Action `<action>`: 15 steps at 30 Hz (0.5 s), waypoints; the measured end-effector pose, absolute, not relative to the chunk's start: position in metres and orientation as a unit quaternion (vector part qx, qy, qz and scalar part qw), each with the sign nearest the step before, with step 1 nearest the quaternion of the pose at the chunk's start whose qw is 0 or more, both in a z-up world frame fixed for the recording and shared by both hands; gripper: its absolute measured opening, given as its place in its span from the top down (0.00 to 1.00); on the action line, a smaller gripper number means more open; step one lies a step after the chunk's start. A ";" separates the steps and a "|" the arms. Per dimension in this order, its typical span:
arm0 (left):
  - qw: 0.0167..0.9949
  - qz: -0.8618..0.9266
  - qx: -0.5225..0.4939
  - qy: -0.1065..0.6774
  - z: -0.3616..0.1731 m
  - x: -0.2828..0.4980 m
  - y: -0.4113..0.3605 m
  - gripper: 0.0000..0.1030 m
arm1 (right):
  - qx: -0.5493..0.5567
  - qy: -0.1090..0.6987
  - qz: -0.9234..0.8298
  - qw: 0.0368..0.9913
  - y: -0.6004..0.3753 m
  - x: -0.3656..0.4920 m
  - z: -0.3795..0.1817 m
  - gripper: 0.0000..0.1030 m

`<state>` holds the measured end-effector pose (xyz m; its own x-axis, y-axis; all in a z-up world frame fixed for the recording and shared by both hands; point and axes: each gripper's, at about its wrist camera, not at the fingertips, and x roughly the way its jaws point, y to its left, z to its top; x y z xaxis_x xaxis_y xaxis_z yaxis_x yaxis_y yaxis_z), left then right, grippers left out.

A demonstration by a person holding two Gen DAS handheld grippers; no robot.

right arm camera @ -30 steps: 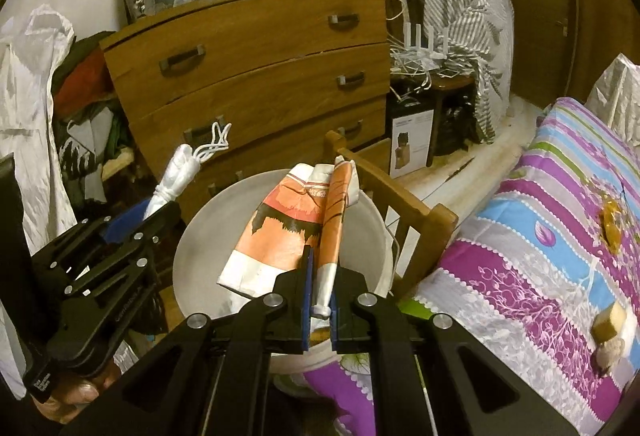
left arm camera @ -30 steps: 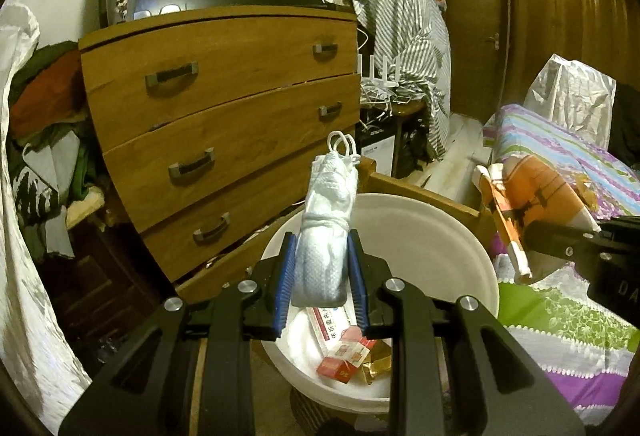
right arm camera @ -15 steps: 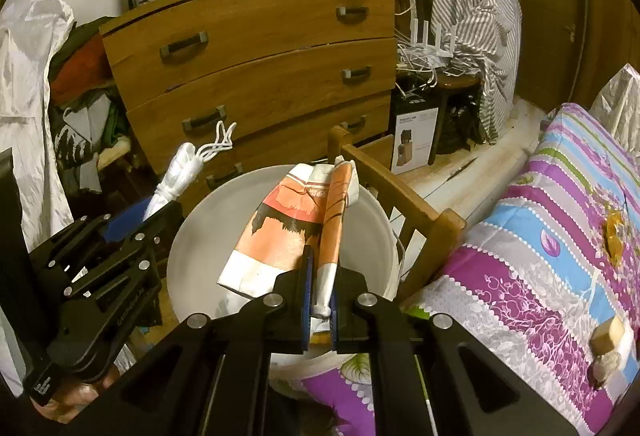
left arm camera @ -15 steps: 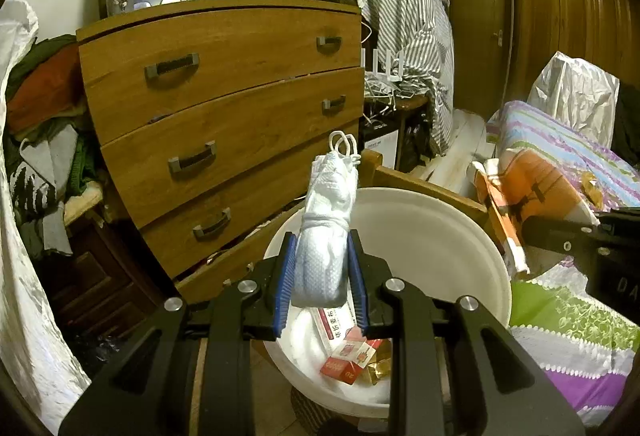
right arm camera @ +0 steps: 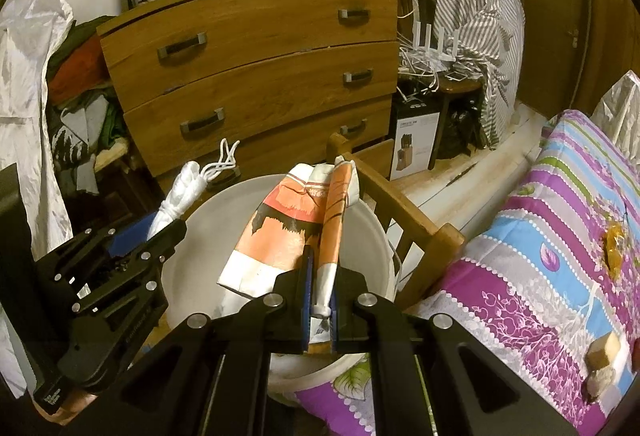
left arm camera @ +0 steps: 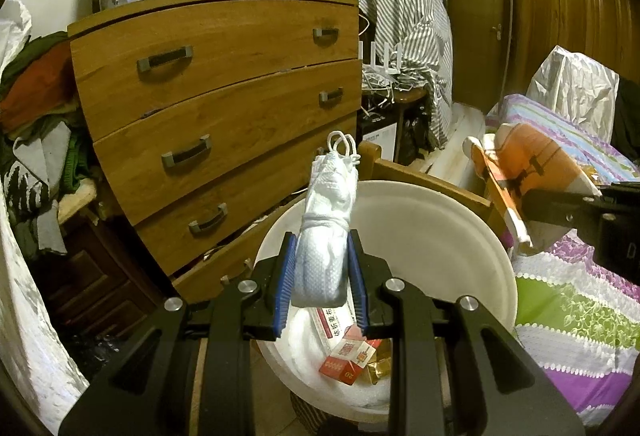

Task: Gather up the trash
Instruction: 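Open both tools to drop the carton and white bag into the bucket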

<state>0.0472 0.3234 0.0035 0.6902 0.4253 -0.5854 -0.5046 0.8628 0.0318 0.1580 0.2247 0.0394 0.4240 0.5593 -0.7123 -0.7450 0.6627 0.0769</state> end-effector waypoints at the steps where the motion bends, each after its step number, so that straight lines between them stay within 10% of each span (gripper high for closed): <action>1: 0.917 0.253 -0.065 0.302 0.003 0.048 0.324 0.76 | -0.127 0.368 0.392 0.834 0.226 0.159 0.039 0.93; 15: 0.910 0.243 -0.078 0.327 -0.009 0.062 0.334 0.63 | -0.125 0.386 0.395 0.824 0.231 0.179 0.025 0.77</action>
